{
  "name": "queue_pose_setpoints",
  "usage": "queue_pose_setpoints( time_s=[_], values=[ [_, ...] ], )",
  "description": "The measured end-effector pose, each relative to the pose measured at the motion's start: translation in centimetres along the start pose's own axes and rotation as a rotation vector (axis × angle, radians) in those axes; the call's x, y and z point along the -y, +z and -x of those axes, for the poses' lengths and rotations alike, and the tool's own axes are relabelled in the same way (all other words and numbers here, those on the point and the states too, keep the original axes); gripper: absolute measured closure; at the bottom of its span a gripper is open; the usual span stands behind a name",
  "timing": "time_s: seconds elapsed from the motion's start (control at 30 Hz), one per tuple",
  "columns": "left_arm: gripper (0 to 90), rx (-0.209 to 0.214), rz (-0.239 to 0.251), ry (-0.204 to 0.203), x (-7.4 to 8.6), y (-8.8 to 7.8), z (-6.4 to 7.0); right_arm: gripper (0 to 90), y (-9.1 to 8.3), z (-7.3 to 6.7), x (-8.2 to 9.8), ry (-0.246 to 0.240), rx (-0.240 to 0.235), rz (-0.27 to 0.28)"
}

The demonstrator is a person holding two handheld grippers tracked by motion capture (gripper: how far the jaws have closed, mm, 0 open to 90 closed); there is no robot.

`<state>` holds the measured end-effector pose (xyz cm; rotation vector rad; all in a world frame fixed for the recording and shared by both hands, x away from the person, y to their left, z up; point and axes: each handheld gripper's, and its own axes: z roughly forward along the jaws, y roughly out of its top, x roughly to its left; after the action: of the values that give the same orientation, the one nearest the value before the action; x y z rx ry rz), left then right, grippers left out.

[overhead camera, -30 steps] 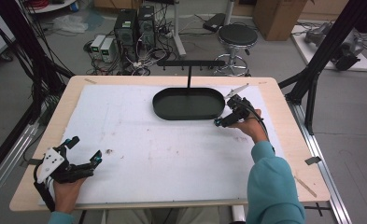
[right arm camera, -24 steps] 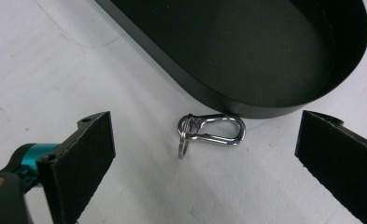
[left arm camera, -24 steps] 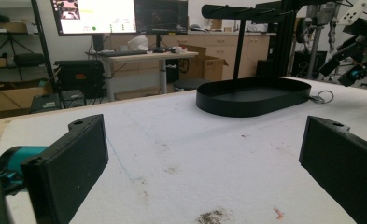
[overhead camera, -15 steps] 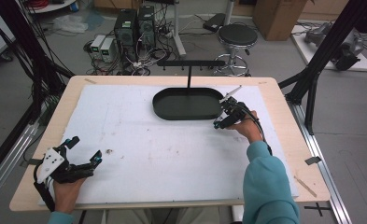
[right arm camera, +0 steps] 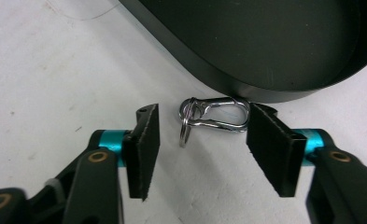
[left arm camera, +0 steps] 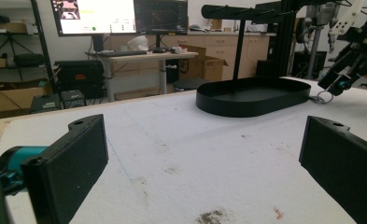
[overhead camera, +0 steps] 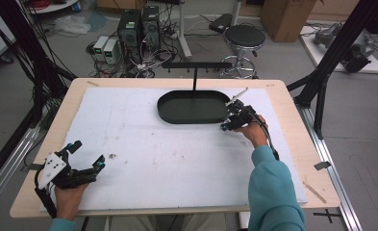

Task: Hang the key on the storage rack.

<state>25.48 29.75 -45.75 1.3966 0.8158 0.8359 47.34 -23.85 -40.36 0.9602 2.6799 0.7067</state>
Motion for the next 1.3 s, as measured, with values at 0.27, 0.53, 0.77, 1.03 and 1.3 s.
queue_pose_setpoints(
  time_s=[0.27, 0.53, 0.77, 1.03, 1.3],
  values=[
    [1.7, -0.001, 0.001, 0.001, 0.0, 0.0, 0.01, 60.0, 0.29, -0.05, -0.08, -0.02, -0.027, -0.01],
    [1.7, -0.001, 0.001, 0.0, 0.0, 0.0, 0.01, 68.0, 0.31, -0.12, -0.13, -0.024, -0.041, -0.022],
    [1.7, 0.0, 0.002, 0.0, 0.01, 0.01, 0.0, 80.0, 0.39, -0.24, -0.22, -0.038, -0.039, -0.033],
    [1.7, 0.0, 0.002, 0.0, 0.01, 0.0, 0.0, 86.6, 0.64, -0.46, -0.31, -0.052, -0.034, -0.061],
    [1.7, 0.0, 0.002, 0.001, 0.01, 0.0, 0.0, 88.1, 0.55, -0.58, -0.42, -0.075, -0.02, -0.068]
  ],
)
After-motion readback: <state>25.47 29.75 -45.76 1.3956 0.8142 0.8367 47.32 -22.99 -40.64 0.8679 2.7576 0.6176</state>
